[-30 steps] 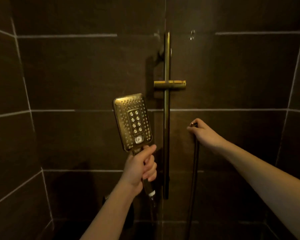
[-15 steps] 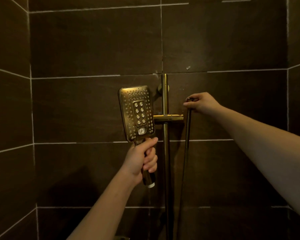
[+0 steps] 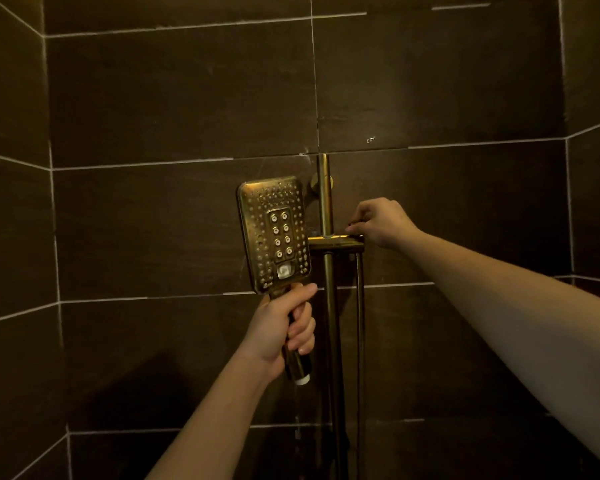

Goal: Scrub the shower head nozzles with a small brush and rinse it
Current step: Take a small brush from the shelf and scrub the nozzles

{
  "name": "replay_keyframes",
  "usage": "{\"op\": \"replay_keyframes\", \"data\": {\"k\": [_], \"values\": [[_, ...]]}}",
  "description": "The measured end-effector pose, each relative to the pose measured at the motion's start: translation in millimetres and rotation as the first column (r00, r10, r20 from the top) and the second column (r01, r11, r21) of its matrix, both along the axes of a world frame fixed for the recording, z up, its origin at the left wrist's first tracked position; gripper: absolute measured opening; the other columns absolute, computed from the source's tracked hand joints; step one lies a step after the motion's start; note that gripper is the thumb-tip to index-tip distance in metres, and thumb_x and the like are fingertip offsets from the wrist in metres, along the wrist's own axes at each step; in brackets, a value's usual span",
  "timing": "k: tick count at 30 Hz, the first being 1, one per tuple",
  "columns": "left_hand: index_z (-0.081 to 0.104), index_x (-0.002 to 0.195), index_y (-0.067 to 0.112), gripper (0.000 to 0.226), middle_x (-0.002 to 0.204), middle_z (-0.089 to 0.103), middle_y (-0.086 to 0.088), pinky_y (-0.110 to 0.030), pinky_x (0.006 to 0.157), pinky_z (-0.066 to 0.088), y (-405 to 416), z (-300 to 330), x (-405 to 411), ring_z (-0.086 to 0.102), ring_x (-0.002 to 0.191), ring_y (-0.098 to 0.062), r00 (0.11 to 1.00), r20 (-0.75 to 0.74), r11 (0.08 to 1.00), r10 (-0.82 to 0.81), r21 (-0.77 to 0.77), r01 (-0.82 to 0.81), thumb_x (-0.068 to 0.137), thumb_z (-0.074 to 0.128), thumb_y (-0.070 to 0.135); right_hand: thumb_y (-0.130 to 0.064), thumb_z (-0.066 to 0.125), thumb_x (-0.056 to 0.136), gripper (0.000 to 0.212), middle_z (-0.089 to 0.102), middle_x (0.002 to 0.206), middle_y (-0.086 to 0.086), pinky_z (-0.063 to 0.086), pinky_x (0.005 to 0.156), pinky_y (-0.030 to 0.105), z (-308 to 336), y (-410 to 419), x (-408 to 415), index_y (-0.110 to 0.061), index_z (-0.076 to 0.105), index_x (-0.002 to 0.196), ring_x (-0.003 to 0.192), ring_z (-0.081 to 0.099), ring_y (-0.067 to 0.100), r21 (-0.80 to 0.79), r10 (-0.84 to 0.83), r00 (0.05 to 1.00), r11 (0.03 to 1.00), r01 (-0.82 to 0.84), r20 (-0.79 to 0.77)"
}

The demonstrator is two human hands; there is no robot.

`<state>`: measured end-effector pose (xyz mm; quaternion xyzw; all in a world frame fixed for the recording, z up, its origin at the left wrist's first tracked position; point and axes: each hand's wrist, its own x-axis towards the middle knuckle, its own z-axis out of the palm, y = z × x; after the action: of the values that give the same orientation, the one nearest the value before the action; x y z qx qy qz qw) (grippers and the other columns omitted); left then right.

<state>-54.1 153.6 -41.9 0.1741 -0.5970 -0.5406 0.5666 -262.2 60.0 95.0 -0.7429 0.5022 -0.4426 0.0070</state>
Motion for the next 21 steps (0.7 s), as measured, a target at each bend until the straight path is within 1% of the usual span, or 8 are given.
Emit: {"op": "replay_keyframes", "data": {"k": [4, 6, 8, 10, 12, 16, 19, 21], "values": [[0.039, 0.057, 0.014, 0.043, 0.039, 0.029, 0.001, -0.022, 0.036, 0.029, 0, -5, -2, 0.030, 0.028, -0.011, 1.000, 0.013, 1.000, -0.002, 0.001, 0.002, 0.087, 0.068, 0.026, -0.031, 0.060, 0.095, 0.012, 0.066, 0.090, -0.004, 0.049, 0.069, 0.028, -18, 2, -4, -0.024, 0.069, 0.094, 0.089, 0.061, 0.011, -0.041, -0.010, 0.999, 0.999, 0.008, -0.046], [0.039, 0.057, 0.014, 0.043, 0.039, 0.030, 0.001, -0.022, 0.036, 0.030, 1, -10, -3, 0.030, 0.029, -0.010, 1.000, 0.013, 1.000, -0.001, 0.009, 0.001, 0.088, 0.067, 0.025, -0.029, 0.053, 0.099, 0.018, 0.066, 0.095, -0.003, 0.052, 0.077, 0.032, -26, 4, -6, -0.024, 0.069, 0.105, 0.089, 0.061, 0.011, -0.072, 0.003, 0.999, 0.997, -0.006, -0.049], [0.039, 0.058, 0.014, 0.043, 0.039, 0.030, 0.001, -0.022, 0.036, 0.030, 2, -15, -5, 0.030, 0.029, -0.011, 1.000, 0.010, 1.000, -0.002, 0.019, 0.002, 0.088, 0.067, 0.025, -0.027, 0.049, 0.100, 0.024, 0.062, 0.104, -0.004, 0.049, 0.080, 0.030, -32, 6, -9, -0.024, 0.065, 0.118, 0.093, 0.058, 0.011, -0.098, 0.000, 0.997, 0.995, -0.007, -0.078], [0.039, 0.058, 0.014, 0.042, 0.039, 0.031, 0.001, -0.023, 0.036, 0.029, 4, -20, -6, 0.030, 0.029, -0.010, 1.000, 0.018, 1.000, -0.014, 0.026, 0.013, 0.089, 0.066, 0.024, -0.026, 0.051, 0.099, 0.033, 0.053, 0.113, -0.004, 0.044, 0.082, 0.026, -39, 8, -12, -0.028, 0.055, 0.132, 0.100, 0.054, 0.011, -0.078, 0.000, 0.992, 0.997, -0.010, -0.130], [0.040, 0.057, 0.014, 0.042, 0.039, 0.031, 0.002, -0.023, 0.036, 0.028, 6, -26, -7, 0.030, 0.029, -0.010, 0.999, 0.026, 0.999, -0.030, 0.040, 0.029, 0.089, 0.065, 0.024, -0.026, 0.056, 0.096, 0.049, 0.047, 0.124, -0.002, 0.047, 0.083, 0.025, -49, 9, -16, -0.035, 0.041, 0.142, 0.103, 0.054, 0.012, -0.009, 0.034, 0.986, 0.999, -0.036, -0.163], [0.039, 0.057, 0.014, 0.043, 0.038, 0.031, 0.002, -0.023, 0.036, 0.027, 11, -36, -8, 0.030, 0.029, -0.010, 0.998, 0.032, 0.997, -0.045, 0.062, 0.043, 0.090, 0.064, 0.024, -0.026, 0.062, 0.091, 0.077, 0.038, 0.143, 0.004, 0.054, 0.088, 0.031, -64, 14, -20, -0.041, 0.017, 0.152, 0.103, 0.059, 0.014, 0.005, 0.041, 0.977, 0.999, -0.041, -0.208], [0.039, 0.057, 0.014, 0.042, 0.038, 0.032, 0.003, -0.023, 0.036, 0.029, 15, -42, -8, 0.031, 0.029, -0.010, 0.997, 0.046, 0.996, -0.054, 0.073, 0.051, 0.090, 0.064, 0.024, -0.024, 0.063, 0.091, 0.083, 0.035, 0.148, 0.007, 0.047, 0.096, 0.032, -71, 20, -20, -0.037, 0.011, 0.154, 0.117, 0.055, 0.021, -0.008, 0.030, 0.977, 0.999, -0.032, -0.211], [0.039, 0.057, 0.014, 0.042, 0.038, 0.033, 0.003, -0.023, 0.036, 0.030, 17, -47, -8, 0.031, 0.029, -0.010, 0.998, 0.044, 0.996, -0.054, 0.080, 0.050, 0.090, 0.064, 0.024, -0.024, 0.064, 0.092, 0.083, 0.035, 0.148, 0.008, 0.047, 0.095, 0.031, -75, 24, -21, -0.037, 0.010, 0.154, 0.119, 0.054, 0.022, -0.008, 0.023, 0.974, 1.000, -0.026, -0.226]]}}
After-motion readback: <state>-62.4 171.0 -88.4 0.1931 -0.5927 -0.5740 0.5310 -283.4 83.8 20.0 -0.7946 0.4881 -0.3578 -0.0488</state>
